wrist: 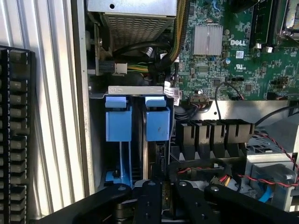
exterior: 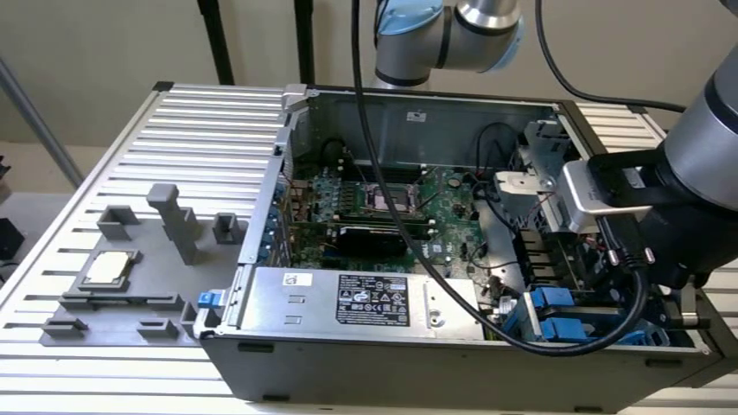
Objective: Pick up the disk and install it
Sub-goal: 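Insert the first disk wire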
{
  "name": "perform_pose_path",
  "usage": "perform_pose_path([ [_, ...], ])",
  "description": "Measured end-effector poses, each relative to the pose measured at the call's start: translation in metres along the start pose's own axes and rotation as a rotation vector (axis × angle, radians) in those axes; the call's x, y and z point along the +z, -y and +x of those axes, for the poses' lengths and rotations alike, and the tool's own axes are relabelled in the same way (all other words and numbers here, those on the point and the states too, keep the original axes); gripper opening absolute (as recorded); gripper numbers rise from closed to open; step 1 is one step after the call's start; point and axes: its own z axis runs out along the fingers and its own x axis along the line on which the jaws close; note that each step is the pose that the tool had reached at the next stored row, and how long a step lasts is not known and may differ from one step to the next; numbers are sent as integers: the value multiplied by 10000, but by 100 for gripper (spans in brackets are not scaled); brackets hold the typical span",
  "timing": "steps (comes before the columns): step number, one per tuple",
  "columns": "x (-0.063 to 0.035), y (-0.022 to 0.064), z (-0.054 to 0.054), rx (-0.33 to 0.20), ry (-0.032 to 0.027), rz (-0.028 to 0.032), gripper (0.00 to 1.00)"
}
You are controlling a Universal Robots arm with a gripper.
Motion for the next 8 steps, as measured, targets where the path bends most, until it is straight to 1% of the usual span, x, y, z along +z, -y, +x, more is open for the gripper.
perform_pose_path([
  [3, 0, -1, -4, 20, -52, 20, 16],
  [8, 6, -6, -26, 21, -99, 76, 16],
])
